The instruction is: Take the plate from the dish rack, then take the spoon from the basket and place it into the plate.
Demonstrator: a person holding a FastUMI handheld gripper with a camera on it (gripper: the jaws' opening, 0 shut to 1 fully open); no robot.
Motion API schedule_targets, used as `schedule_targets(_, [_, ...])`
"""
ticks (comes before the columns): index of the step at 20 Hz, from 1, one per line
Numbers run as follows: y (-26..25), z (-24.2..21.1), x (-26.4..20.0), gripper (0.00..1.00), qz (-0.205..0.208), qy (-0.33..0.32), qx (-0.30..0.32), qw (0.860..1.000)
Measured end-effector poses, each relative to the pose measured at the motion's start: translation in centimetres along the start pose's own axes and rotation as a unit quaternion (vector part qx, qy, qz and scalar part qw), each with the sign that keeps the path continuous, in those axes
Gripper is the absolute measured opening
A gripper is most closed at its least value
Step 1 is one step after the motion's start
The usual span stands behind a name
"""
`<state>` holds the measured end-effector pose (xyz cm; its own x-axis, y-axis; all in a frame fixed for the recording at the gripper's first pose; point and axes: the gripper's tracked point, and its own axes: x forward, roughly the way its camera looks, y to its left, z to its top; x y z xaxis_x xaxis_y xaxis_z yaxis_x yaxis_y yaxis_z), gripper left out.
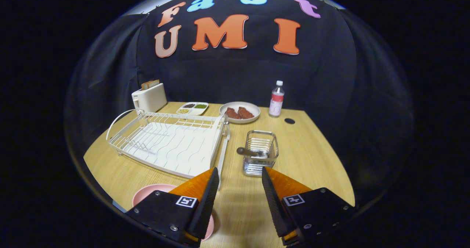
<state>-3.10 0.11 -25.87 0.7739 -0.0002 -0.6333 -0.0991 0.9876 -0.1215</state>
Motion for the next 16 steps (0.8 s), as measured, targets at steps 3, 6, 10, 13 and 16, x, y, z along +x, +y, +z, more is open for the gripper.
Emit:
schedule_targets(3, [0.6,0.4,1.1,0.71,-0.007,-0.034,-0.009,0.999])
schedule_targets(6, [0.2,0.8,2.6,0.71,-0.027,-0.07,-0.012,0.997])
schedule_targets(10, [0.1,0.0,4.5,0.6,-0.048,-0.086,-0.02,0.995])
schedule_targets(13, [0.1,0.2,5.6,0.48,-0.059,-0.099,-0.011,0.993])
schedule_targets(16, [-0.2,0.1,6.5,0.36,-0.07,-0.104,-0.009,0.992])
